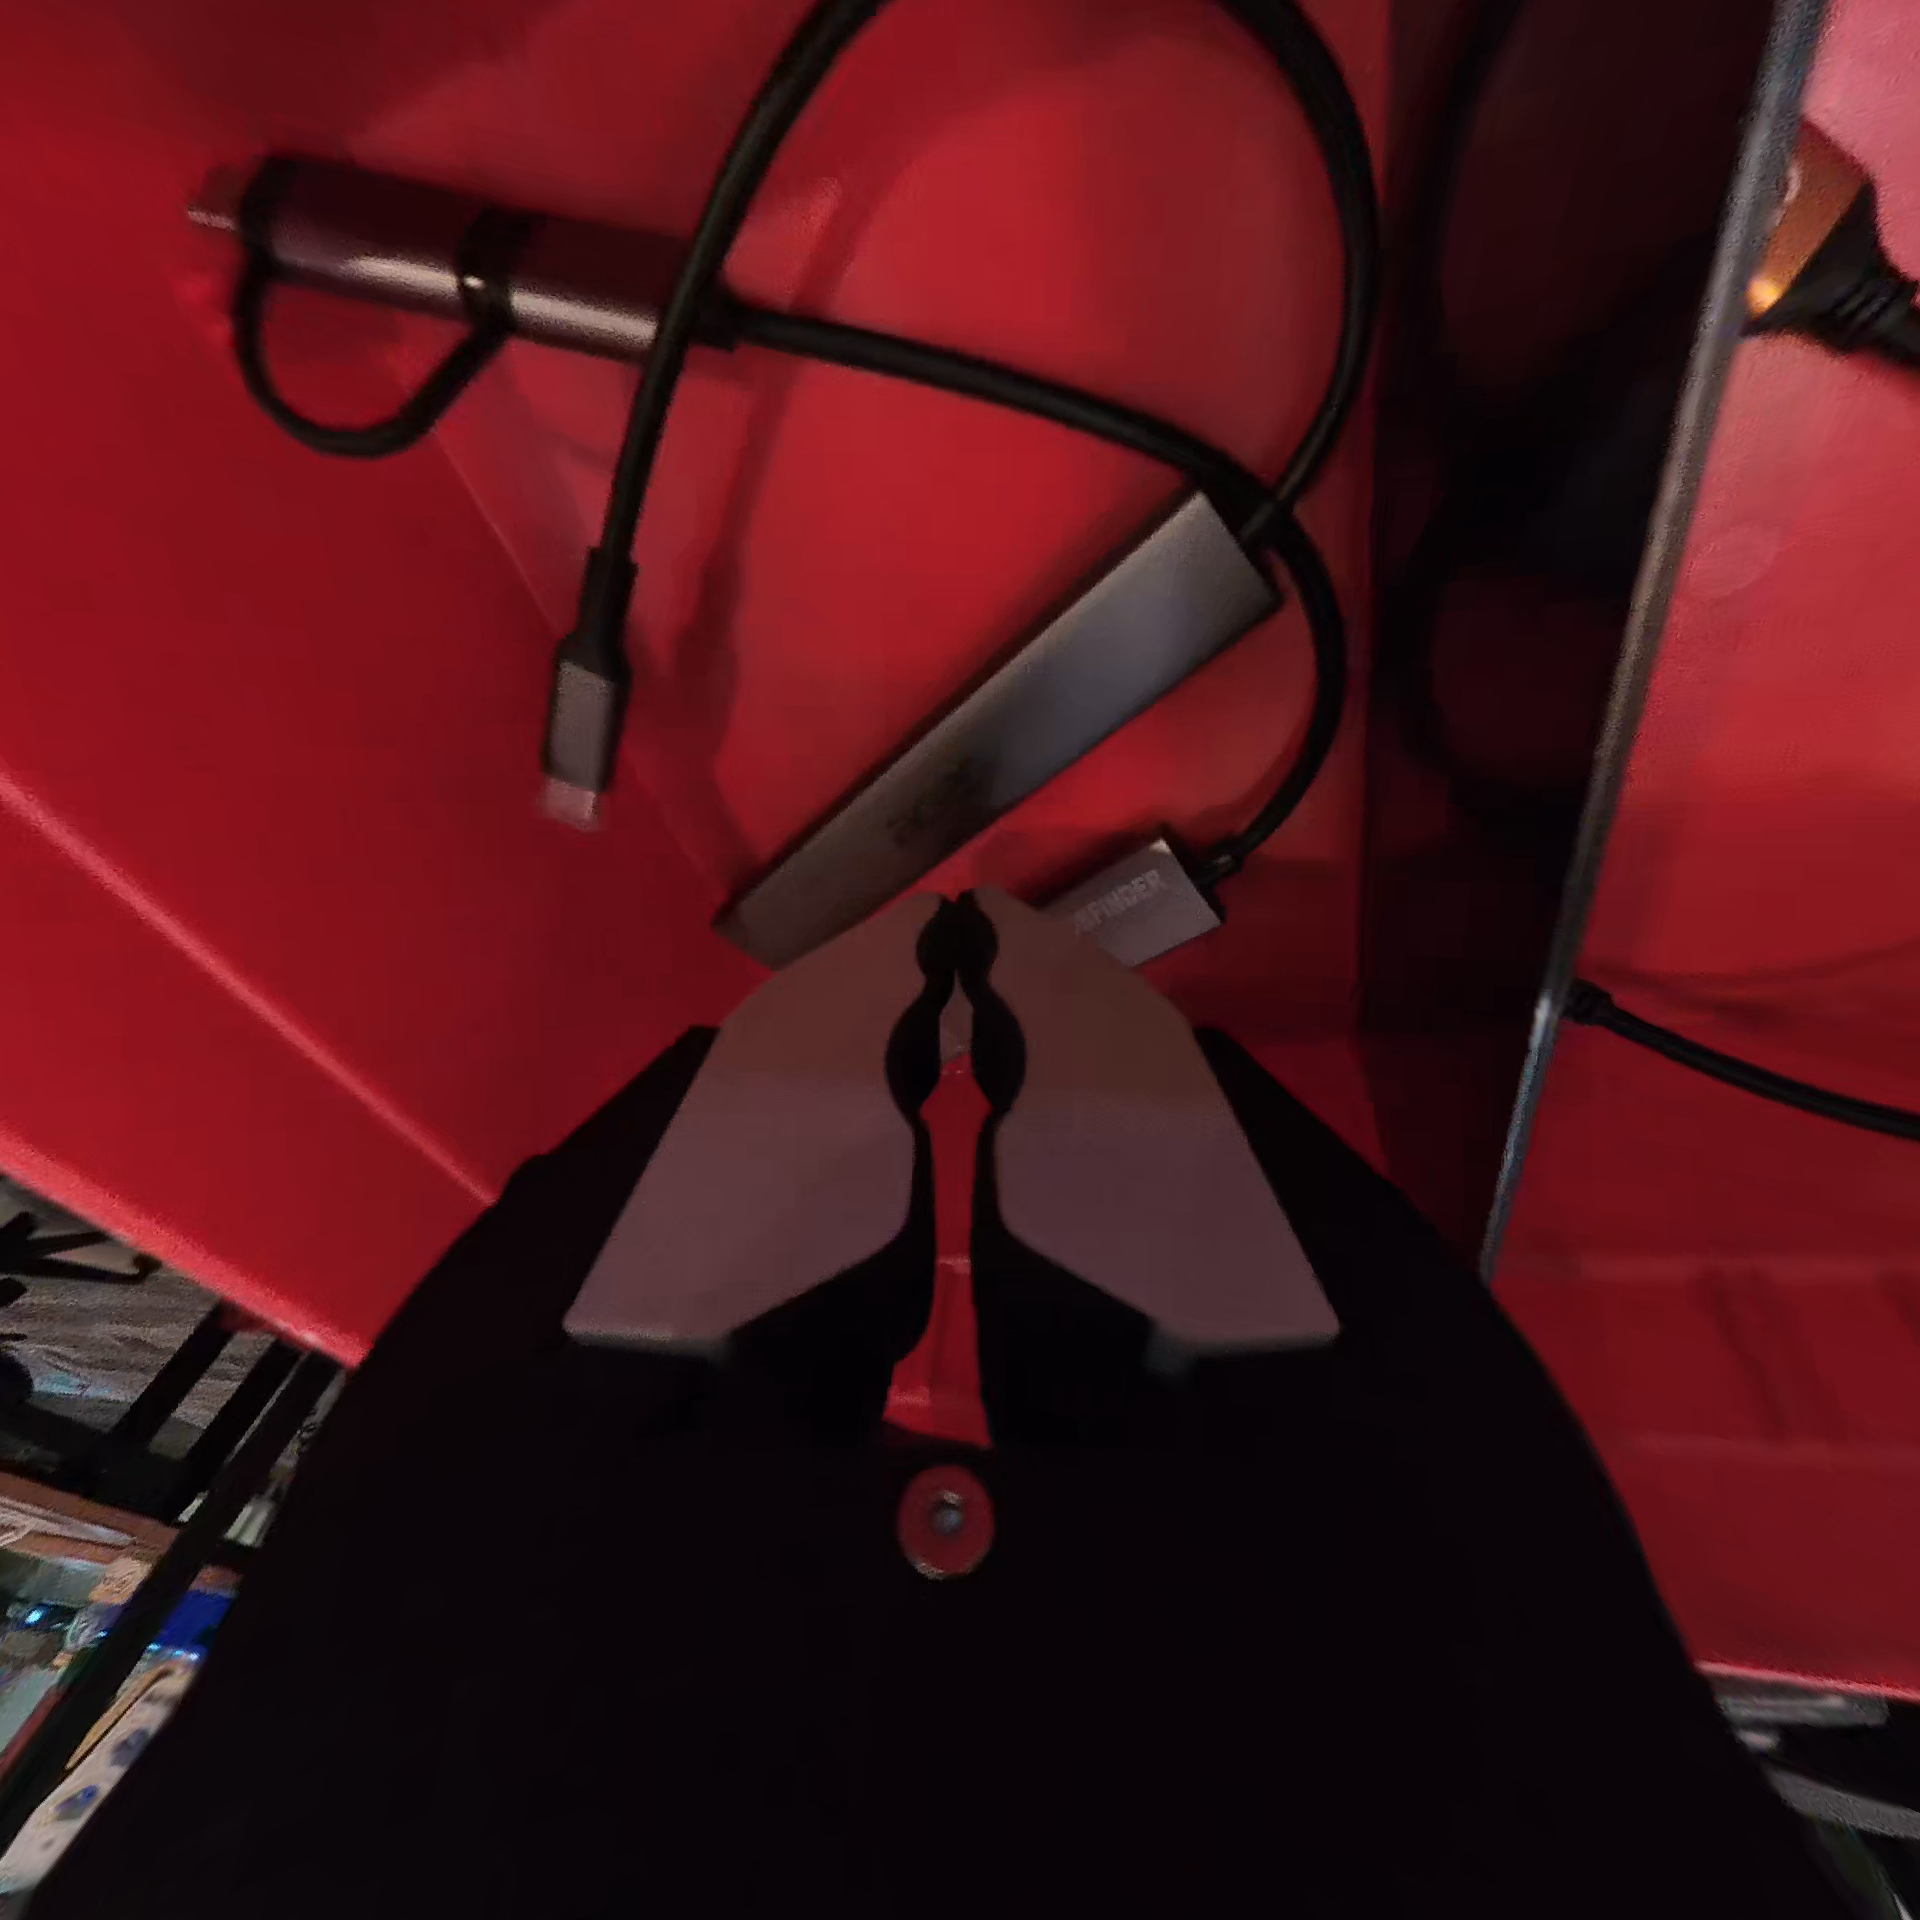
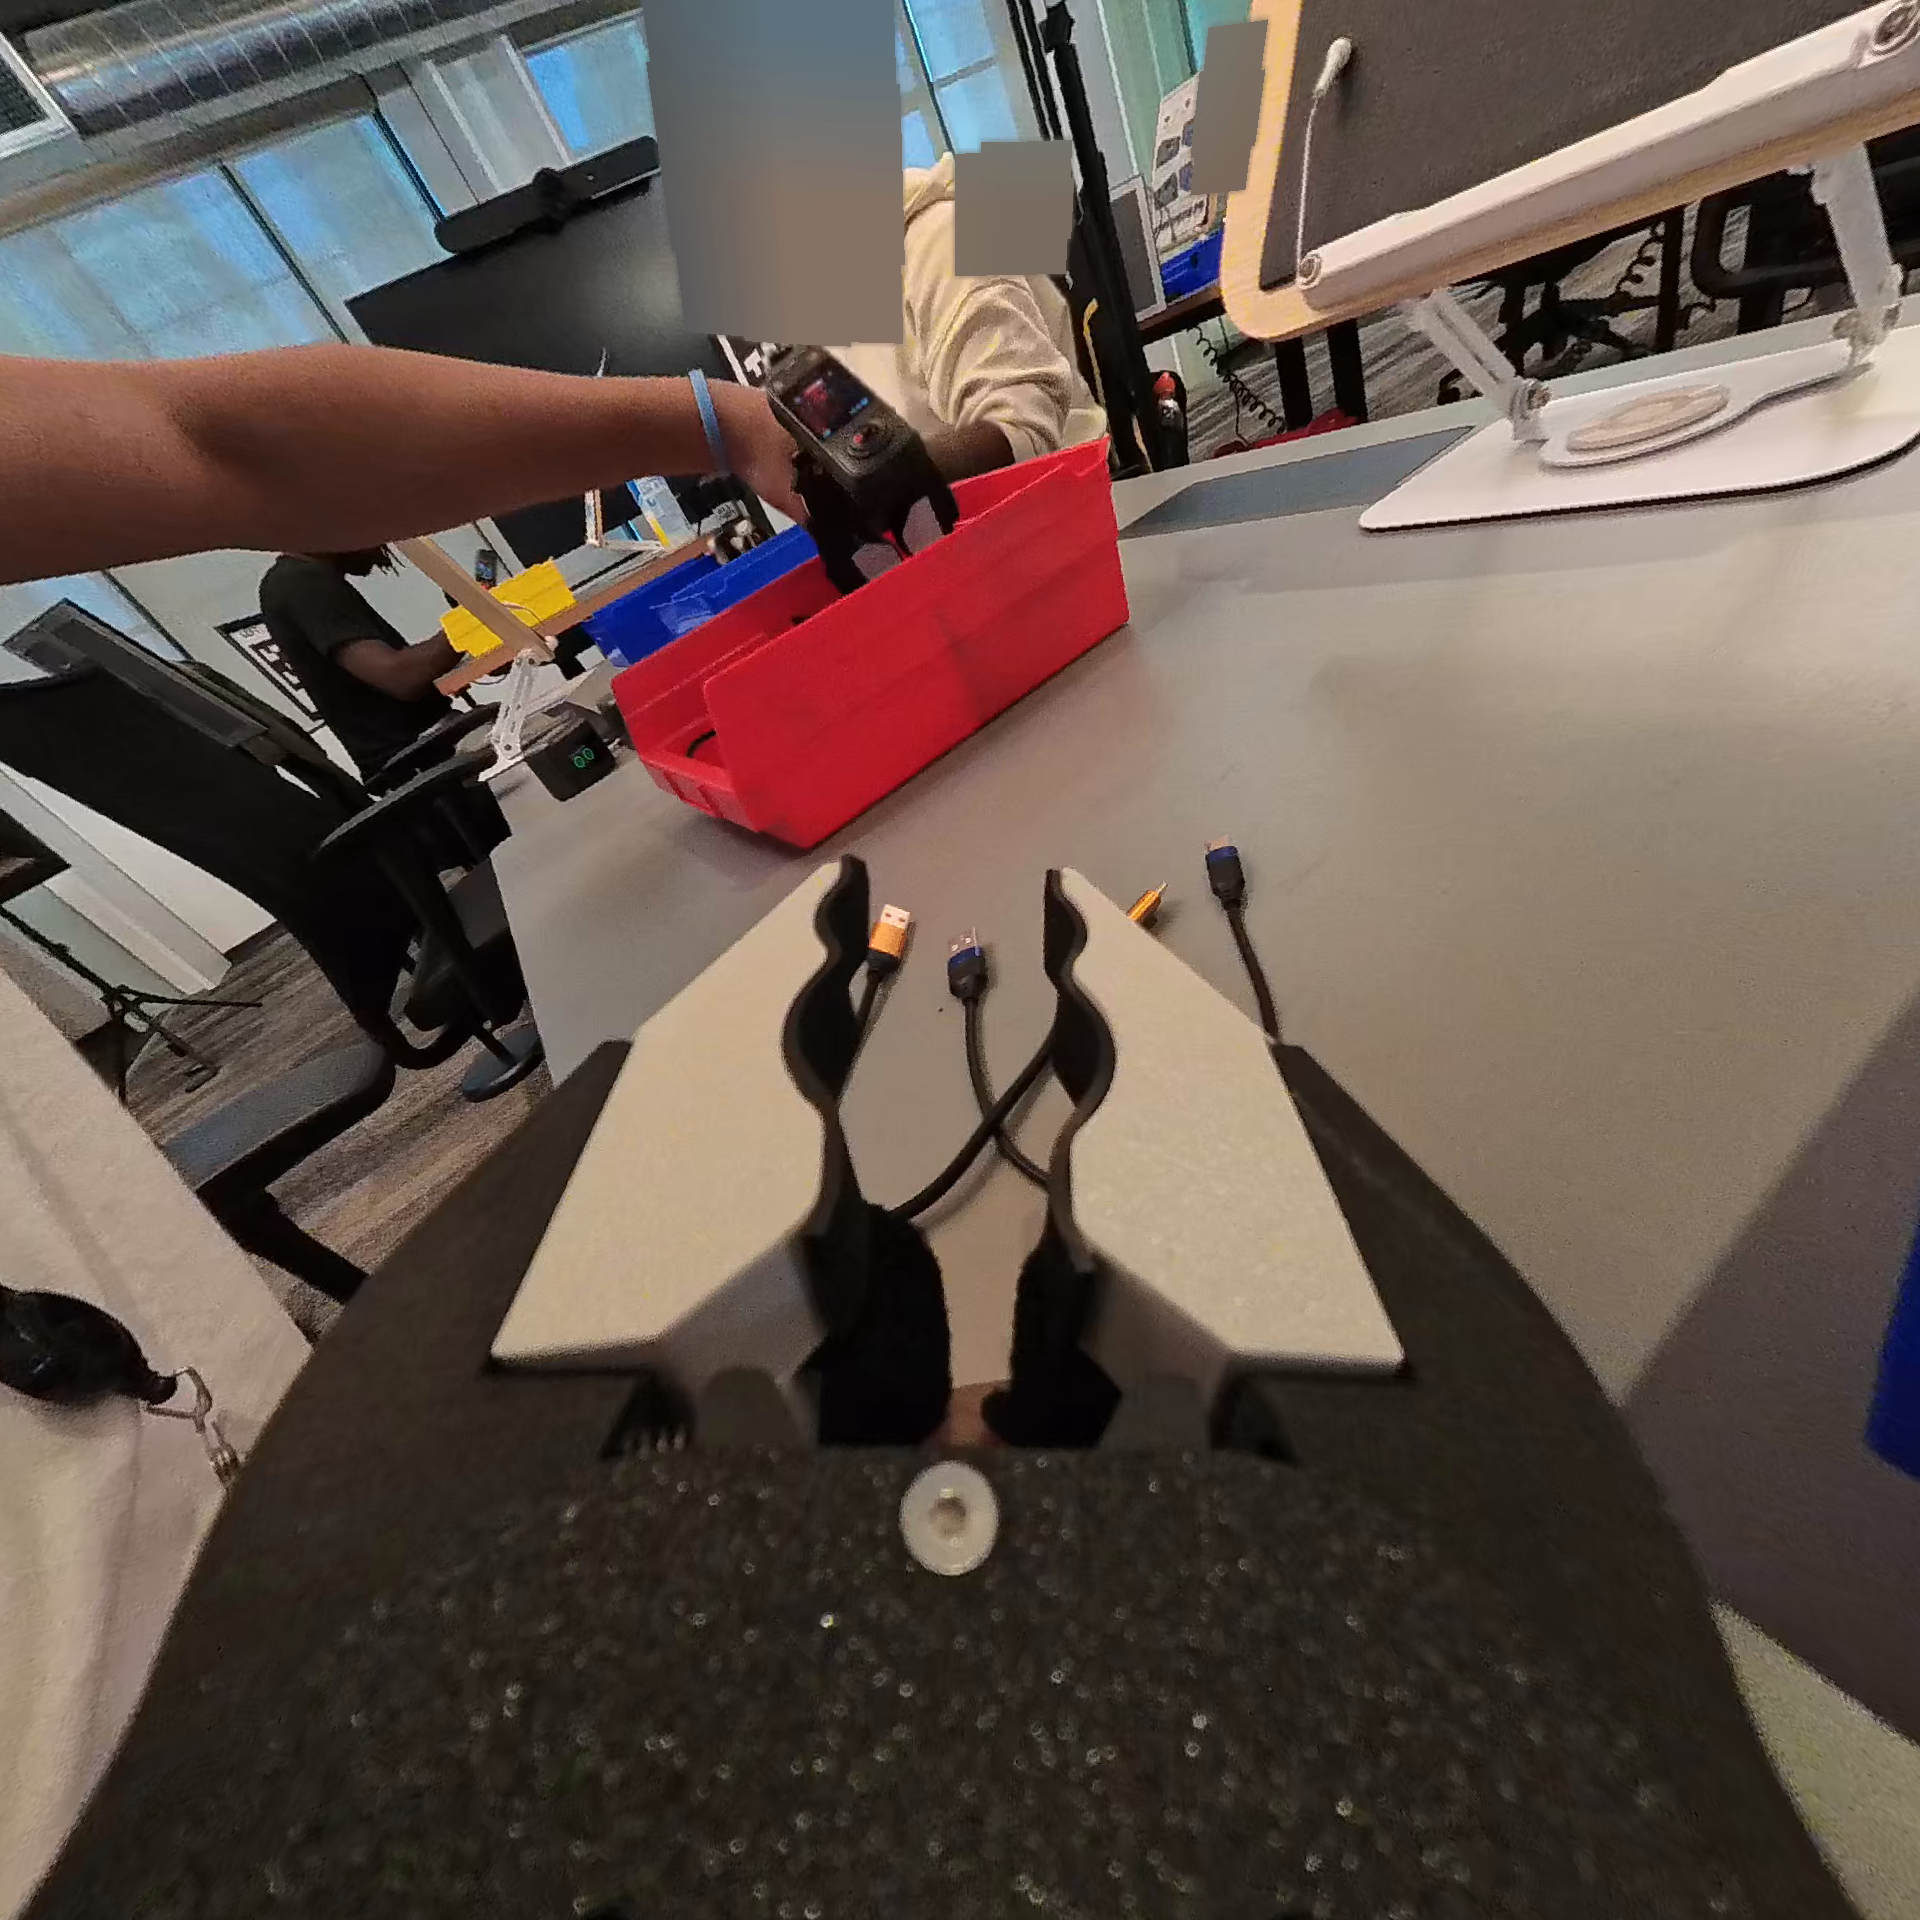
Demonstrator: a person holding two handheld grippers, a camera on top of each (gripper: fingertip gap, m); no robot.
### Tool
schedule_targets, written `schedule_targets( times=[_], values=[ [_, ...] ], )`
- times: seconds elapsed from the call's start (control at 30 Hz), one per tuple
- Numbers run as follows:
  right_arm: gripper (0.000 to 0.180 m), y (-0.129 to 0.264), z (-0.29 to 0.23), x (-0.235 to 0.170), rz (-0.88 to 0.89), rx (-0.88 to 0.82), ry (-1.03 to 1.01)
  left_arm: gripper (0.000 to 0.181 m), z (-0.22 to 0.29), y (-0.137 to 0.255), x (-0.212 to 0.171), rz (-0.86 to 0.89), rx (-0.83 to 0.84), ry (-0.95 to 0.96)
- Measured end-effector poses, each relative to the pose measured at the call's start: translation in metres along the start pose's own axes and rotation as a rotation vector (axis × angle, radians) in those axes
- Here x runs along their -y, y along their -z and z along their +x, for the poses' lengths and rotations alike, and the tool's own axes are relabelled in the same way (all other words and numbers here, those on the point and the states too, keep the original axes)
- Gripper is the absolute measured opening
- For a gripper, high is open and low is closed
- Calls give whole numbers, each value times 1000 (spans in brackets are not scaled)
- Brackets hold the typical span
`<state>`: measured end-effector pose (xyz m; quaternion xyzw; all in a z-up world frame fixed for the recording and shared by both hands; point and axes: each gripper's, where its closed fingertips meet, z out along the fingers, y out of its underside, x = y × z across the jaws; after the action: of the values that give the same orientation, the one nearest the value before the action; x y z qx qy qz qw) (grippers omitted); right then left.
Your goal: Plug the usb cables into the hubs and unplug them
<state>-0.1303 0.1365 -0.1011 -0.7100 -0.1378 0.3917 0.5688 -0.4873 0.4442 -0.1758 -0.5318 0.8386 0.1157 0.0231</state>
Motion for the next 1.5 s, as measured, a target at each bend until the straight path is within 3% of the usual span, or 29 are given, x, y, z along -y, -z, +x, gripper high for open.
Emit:
schedule_targets(
  times=[0.13,0.5,0.53,0.8,1.23,1.4,1.5],
  values=[
    [32,2,-1,-1,-8,2,6,0,-5,2,-1,-25,51,-58],
    [33,7,1,-2,-19,-8,20,44,-4,-17,7,-76,-34,-135],
    [33,7,1,-2,-21,-9,20,33,0,-18,5,-83,-71,-146],
    [32,7,-1,-2,-11,-1,5,26,11,-8,-5,-125,-147,-42],
    [32,-6,-27,-7,-39,74,40,22,9,158,-13,61,-193,369],
    [32,-24,-28,7,-48,-4,210,22,22,217,49,237,-189,369],
    [38,-41,-39,29,-82,-68,534,22,38,241,102,334,-228,328]
  ],
)
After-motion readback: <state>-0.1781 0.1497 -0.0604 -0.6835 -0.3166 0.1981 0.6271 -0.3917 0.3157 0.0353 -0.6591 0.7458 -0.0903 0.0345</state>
